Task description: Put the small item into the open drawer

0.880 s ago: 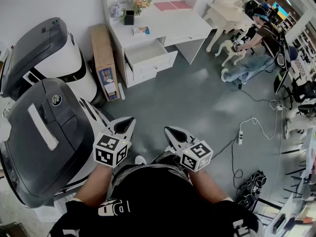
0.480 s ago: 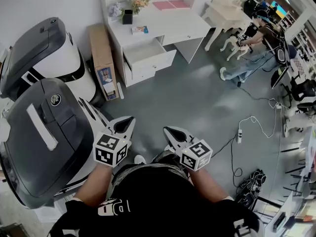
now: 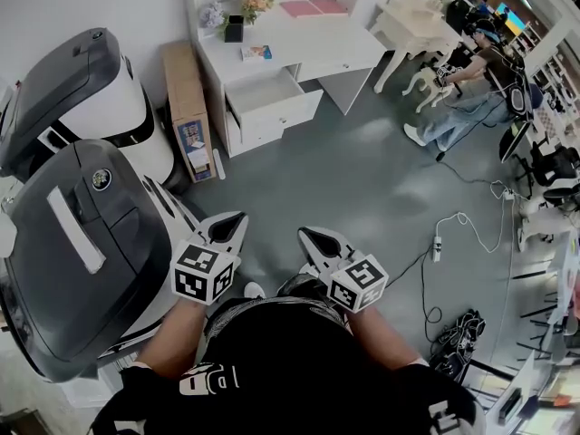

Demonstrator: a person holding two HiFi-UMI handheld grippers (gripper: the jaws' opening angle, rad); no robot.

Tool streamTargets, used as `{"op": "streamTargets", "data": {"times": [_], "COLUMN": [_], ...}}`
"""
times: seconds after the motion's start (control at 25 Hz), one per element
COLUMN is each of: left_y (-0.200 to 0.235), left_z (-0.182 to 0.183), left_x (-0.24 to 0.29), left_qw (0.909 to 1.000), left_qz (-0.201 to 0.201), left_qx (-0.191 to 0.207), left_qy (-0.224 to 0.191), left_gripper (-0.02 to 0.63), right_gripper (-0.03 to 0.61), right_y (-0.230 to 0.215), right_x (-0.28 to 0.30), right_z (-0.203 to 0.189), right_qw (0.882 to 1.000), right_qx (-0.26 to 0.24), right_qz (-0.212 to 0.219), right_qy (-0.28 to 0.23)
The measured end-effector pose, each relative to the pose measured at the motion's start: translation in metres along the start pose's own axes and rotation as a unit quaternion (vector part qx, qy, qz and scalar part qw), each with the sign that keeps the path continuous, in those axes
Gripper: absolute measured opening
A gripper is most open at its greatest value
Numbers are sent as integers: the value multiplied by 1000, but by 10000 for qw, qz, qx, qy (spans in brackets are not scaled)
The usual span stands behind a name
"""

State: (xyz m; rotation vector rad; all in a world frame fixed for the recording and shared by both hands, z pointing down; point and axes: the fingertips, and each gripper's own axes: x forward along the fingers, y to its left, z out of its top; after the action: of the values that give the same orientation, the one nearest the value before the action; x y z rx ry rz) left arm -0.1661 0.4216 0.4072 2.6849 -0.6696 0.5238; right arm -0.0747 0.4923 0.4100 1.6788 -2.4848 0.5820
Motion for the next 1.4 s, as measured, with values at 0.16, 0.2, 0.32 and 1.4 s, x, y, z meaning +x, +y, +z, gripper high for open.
{"op": "streamTargets", "data": {"times": [0.16,0.2,0.32,1.4], "left_y": [4,4,6,66], "left_z": [-4,-5,-8,50], "left_x": [-3,-3,-1,123], "left_qw": [9999,9998,9997,9987], "left_qz": [1,0,10,346], "left_qx": [-141,-175,-227,-264], "left_qy": [7,17,24,266], "left_gripper": [14,14,14,14], "right_gripper": [9,9,9,9], "right_y": [-3,-3,-5,-161], "right_x": [0,-1,-1,79], "right_z": [1,1,0,51], "right_qw": [10000,9999,9999,9989], "right_qx": [13,21,56,393], "right_qz": [-97,-108,-116,-238], "right_qy": [5,22,63,24]}}
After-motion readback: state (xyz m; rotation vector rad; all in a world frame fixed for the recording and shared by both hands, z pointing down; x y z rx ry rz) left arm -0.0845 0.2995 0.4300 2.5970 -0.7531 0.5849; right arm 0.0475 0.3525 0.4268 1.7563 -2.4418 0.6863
